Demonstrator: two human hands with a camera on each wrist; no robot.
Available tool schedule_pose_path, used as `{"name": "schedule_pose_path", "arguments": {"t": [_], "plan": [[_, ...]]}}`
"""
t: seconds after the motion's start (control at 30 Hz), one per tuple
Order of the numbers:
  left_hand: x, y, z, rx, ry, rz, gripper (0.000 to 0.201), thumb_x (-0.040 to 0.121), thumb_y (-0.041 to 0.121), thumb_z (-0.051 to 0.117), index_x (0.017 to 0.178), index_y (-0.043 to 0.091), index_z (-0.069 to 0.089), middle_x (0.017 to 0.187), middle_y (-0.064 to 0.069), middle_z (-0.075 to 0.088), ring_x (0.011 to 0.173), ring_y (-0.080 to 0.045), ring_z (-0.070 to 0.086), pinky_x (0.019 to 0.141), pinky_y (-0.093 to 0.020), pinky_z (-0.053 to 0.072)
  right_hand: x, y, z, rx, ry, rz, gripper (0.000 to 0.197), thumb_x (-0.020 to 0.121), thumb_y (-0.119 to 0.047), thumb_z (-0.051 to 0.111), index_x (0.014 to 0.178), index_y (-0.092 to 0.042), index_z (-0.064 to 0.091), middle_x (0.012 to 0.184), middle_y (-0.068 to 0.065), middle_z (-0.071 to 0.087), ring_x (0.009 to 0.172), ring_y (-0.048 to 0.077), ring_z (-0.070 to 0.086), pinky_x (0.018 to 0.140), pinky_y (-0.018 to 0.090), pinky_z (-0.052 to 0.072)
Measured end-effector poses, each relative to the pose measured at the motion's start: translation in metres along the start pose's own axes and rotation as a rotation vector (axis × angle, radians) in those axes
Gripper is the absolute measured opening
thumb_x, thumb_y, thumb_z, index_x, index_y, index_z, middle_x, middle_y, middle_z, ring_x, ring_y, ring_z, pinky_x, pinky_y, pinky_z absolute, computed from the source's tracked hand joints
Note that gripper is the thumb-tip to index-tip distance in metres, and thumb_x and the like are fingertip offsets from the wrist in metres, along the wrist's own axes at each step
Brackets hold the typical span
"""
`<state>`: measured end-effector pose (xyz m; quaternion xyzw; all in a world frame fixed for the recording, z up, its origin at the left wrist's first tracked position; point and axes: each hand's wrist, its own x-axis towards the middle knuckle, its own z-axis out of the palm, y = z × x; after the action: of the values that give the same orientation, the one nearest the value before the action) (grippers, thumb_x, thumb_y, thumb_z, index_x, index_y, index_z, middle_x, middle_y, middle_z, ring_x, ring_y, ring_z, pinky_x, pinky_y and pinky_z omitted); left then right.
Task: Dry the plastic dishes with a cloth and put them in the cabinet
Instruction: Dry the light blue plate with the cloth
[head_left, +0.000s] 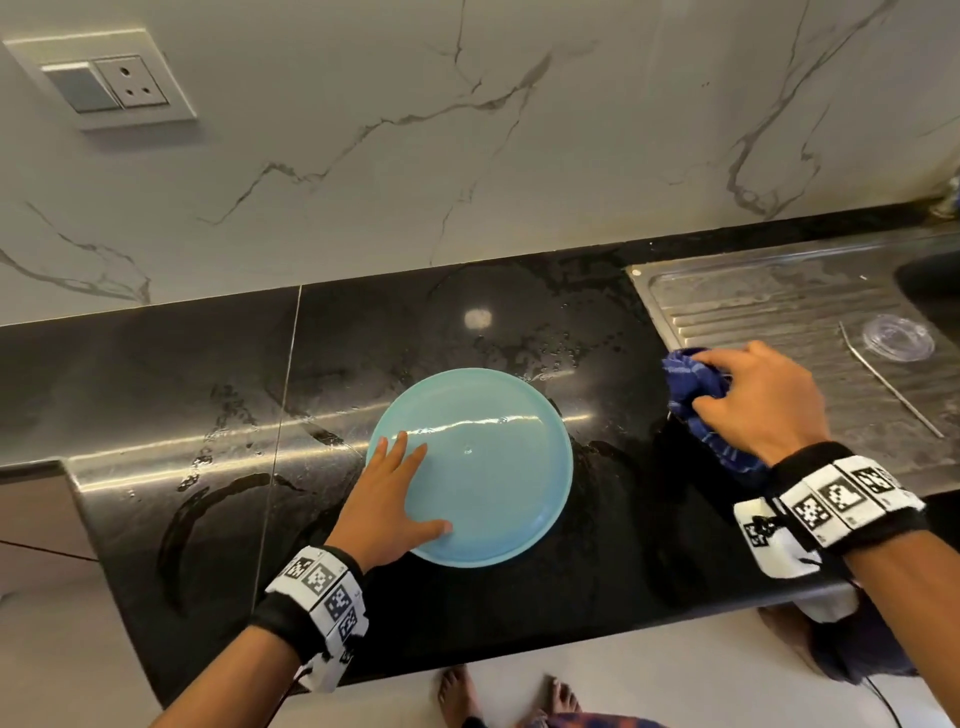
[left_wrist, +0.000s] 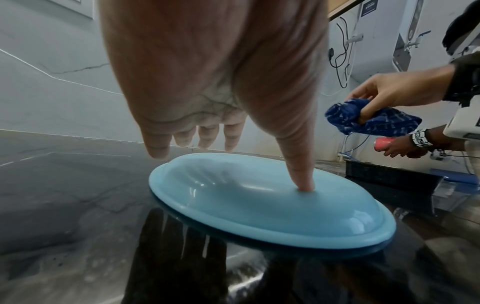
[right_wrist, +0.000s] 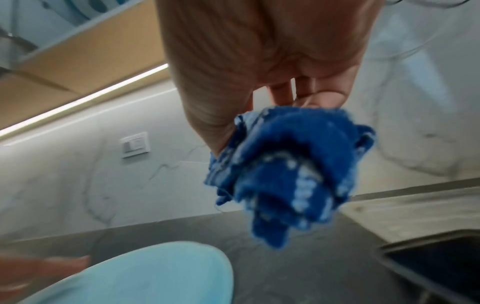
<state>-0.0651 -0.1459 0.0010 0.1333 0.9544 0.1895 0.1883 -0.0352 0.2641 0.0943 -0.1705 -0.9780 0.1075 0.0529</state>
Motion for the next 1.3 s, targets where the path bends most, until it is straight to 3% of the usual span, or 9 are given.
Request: {"name": "schedule_pose_path", "arguments": {"t": [0.13, 0.27, 0.4, 0.53, 0.63, 0.87, 1.07, 1.2, 1.3], "plan": [[0.009, -0.003, -0.001, -0.015, -0.036, -0.018, 0.122, 0.066, 0.060, 0.082, 0.158, 0.031, 0.007, 0.165, 0.003, -0.012, 0.151, -0.019, -0.015, 0.123, -0.042, 0.006, -0.014, -0.068, 0.023, 0.097, -0.074, -0.238, 0.053, 0.069, -0.029, 0.073, 0.122, -0.036, 0.067, 0.098, 0.003, 0.060, 0.092, 0.027, 0.060, 0.075, 0.034, 0.051], [0.016, -0.005, 0.000, -0.072, -0.057, -0.064, 0.129, 0.060, 0.058, 0.086, 0.159, 0.025, 0.011, 0.166, -0.001, -0.010, 0.152, -0.020, -0.010, 0.124, -0.040, 0.006, -0.060, -0.133, 0.085, 0.183, -0.336, -0.478, 0.061, 0.067, -0.025, 0.058, 0.126, -0.038, 0.064, 0.109, 0.000, 0.062, 0.103, 0.027, 0.057, 0.081, 0.034, 0.052], [0.017, -0.005, 0.000, -0.039, -0.043, -0.050, 0.127, 0.060, 0.059, 0.086, 0.159, 0.022, 0.013, 0.166, -0.004, -0.007, 0.153, -0.021, -0.007, 0.123, -0.036, 0.004, -0.108, -0.148, 0.138, 0.115, -0.120, -0.691, 0.048, 0.080, -0.026, 0.046, 0.122, -0.032, 0.070, 0.126, 0.003, 0.067, 0.102, 0.030, 0.064, 0.080, 0.044, 0.057], [0.015, -0.010, 0.002, -0.059, -0.003, -0.032, 0.124, 0.060, 0.059, 0.085, 0.158, 0.026, 0.016, 0.166, 0.001, -0.006, 0.152, -0.019, -0.003, 0.121, -0.033, 0.005, -0.114, -0.133, 0.150, -0.002, -0.058, -0.713, 0.053, 0.086, -0.032, 0.052, 0.139, -0.041, 0.051, 0.146, -0.003, 0.053, 0.128, 0.032, 0.054, 0.103, 0.059, 0.045], [0.014, -0.014, 0.005, -0.089, -0.011, -0.021, 0.124, 0.060, 0.058, 0.086, 0.158, 0.027, 0.017, 0.166, 0.003, -0.007, 0.152, -0.017, -0.005, 0.121, -0.033, 0.004, -0.084, -0.131, 0.155, -0.010, -0.188, -0.723, 0.070, 0.079, -0.019, 0.067, 0.141, -0.040, 0.044, 0.148, 0.001, 0.051, 0.130, 0.041, 0.052, 0.099, 0.058, 0.047], [0.015, -0.018, 0.008, -0.094, -0.015, -0.010, 0.125, 0.060, 0.062, 0.084, 0.158, 0.028, 0.014, 0.165, 0.005, -0.010, 0.152, -0.016, -0.008, 0.122, -0.036, 0.008, 0.037, -0.159, 0.162, -0.045, -0.440, -0.476, 0.067, 0.096, -0.014, 0.045, 0.156, -0.037, 0.025, 0.166, 0.003, 0.013, 0.150, 0.039, 0.012, 0.121, 0.051, 0.019], [0.015, -0.019, 0.008, -0.129, -0.006, -0.013, 0.127, 0.061, 0.061, 0.084, 0.159, 0.027, 0.011, 0.165, 0.007, -0.013, 0.152, -0.014, -0.008, 0.122, -0.035, 0.010, -0.032, -0.152, 0.155, 0.021, -0.342, -0.429, 0.062, 0.096, -0.018, 0.049, 0.154, -0.031, 0.031, 0.160, 0.009, 0.028, 0.146, 0.039, 0.025, 0.118, 0.050, 0.028], [0.014, -0.020, 0.009, -0.124, -0.004, 0.008, 0.125, 0.063, 0.060, 0.084, 0.159, 0.029, 0.009, 0.164, 0.008, -0.015, 0.152, -0.014, -0.009, 0.122, -0.035, 0.010, -0.111, -0.128, 0.142, 0.066, -0.274, -0.561, 0.062, 0.082, -0.019, 0.052, 0.143, -0.029, 0.049, 0.145, 0.009, 0.052, 0.130, 0.041, 0.052, 0.085, 0.046, 0.059], [0.013, -0.020, 0.009, -0.119, -0.008, 0.020, 0.125, 0.063, 0.059, 0.084, 0.158, 0.028, 0.009, 0.164, 0.008, -0.015, 0.152, -0.015, -0.010, 0.122, -0.036, 0.008, -0.094, -0.122, 0.141, 0.073, -0.364, -0.524, 0.063, 0.085, -0.017, 0.048, 0.146, -0.032, 0.046, 0.151, 0.008, 0.045, 0.138, 0.036, 0.044, 0.092, 0.047, 0.057]]}}
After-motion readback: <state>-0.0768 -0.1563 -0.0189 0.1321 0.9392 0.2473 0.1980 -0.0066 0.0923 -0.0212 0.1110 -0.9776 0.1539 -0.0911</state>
